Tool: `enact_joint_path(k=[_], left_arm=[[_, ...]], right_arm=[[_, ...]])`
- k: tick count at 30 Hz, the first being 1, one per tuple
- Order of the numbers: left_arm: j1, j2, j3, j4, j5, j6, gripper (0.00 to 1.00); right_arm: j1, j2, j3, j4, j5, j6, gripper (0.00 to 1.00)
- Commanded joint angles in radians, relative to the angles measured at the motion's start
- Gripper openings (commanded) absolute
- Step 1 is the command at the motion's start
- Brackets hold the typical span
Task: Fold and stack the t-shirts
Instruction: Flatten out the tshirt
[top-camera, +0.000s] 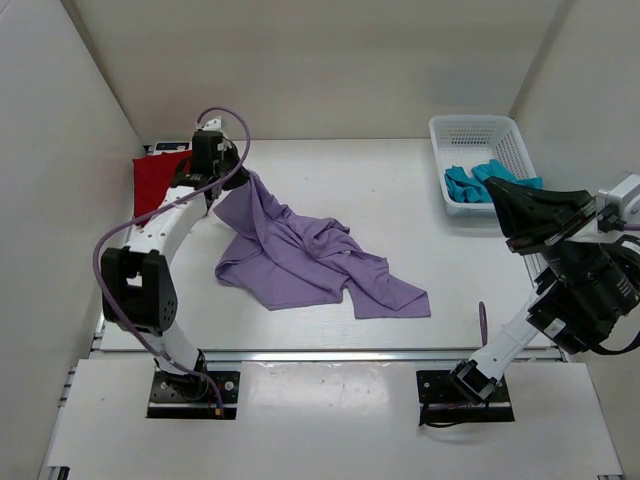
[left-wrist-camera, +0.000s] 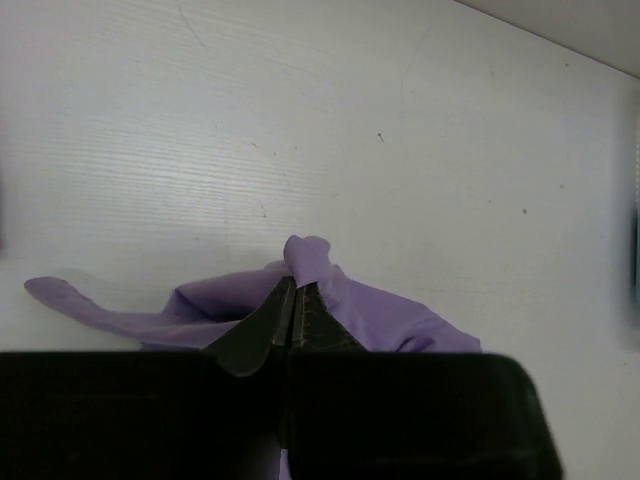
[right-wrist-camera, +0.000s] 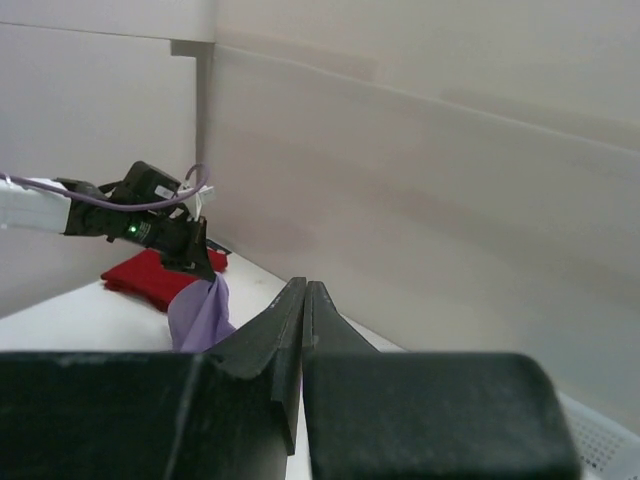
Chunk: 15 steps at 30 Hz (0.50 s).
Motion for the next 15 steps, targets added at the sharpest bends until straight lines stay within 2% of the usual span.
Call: enact_joint_path(k=[1,2,3,4,5,6,7,8,9,10,11,12,13,14,15], left_arm=[[-0.012,0.081,0.07,0.028,-0.036,0.017,0.1],[-0.02,0.124,0.12,0.0,-0.055,0.023,0.14],[-0.02,0.155,0.16,-0.041,-0.042,0.019,0.34],[-0.015,0.166,0.17,-0.043,-0.022,0.015,0.43],[-0.018,0.159,0.155,-0.034,-0.005,-0.001,0.57],[-0.021,0.12,0.126,-0.009,0.0,-0.008,0.65],[-0.027,0.097,0.106,0.041,0.01,-0.026,0.79],[-0.034,0.056,0.071,0.064,0.021,-0.031,0.98],[-0.038,0.01,0.052,0.072,0.026,-0.047,0.99],[-0.046,-0.01,0.043,0.077,0.03,-0.052,0.98],[-0.047,-0.024,0.034,0.08,0.047,-0.063,0.99],[-0.046,-0.048,0.015,0.084,0.058,-0.078,0.99],[-0.047,-0.078,0.001,0.104,0.062,-0.086,0.99],[-0.051,-0.096,-0.034,0.126,0.082,-0.101,0.99],[-0.054,-0.13,-0.06,0.138,0.084,-0.106,0.99]], right_arm=[[-0.036,-0.065,-0.019,0.549,0.012,-0.21,0.0],[-0.045,-0.055,-0.01,0.553,0.015,-0.231,0.0],[-0.068,-0.039,0.009,0.55,0.015,-0.242,0.0],[-0.109,-0.024,0.022,0.538,0.029,-0.251,0.01],[-0.136,0.009,0.051,0.533,0.029,-0.262,0.0],[-0.218,0.025,0.084,0.477,0.035,-0.214,0.0],[-0.351,0.051,0.099,0.27,0.07,-0.025,0.0],[-0.437,0.062,0.139,-0.185,0.093,0.152,0.0],[-0.655,0.091,0.245,-0.502,0.11,0.62,0.0],[-0.909,0.12,0.392,-1.017,0.069,0.99,0.01],[-1.102,0.179,0.439,-1.189,0.063,1.061,0.02],[-1.167,0.223,0.416,-1.147,0.07,1.004,0.01],[-1.233,0.237,0.335,-0.922,0.122,0.804,0.0],[-1.172,0.272,0.291,-0.614,0.171,0.673,0.02],[-1.12,0.292,0.215,-0.462,0.182,0.424,0.05]])
